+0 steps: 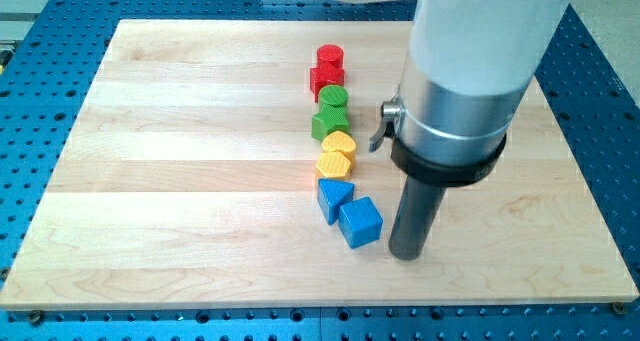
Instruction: Adjust the cube
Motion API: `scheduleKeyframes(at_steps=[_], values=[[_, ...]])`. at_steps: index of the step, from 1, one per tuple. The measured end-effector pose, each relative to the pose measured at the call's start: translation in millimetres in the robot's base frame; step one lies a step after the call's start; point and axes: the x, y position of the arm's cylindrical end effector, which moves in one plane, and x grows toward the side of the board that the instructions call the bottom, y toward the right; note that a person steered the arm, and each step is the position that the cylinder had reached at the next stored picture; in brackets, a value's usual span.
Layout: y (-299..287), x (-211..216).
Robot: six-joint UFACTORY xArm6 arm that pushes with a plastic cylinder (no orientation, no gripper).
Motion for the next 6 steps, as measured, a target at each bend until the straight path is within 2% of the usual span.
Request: scheduleKeyframes(at_steps=[1, 2, 3, 5, 6], values=[[6, 4], [28, -9], [27, -34], [-29, -21], [-2, -14]])
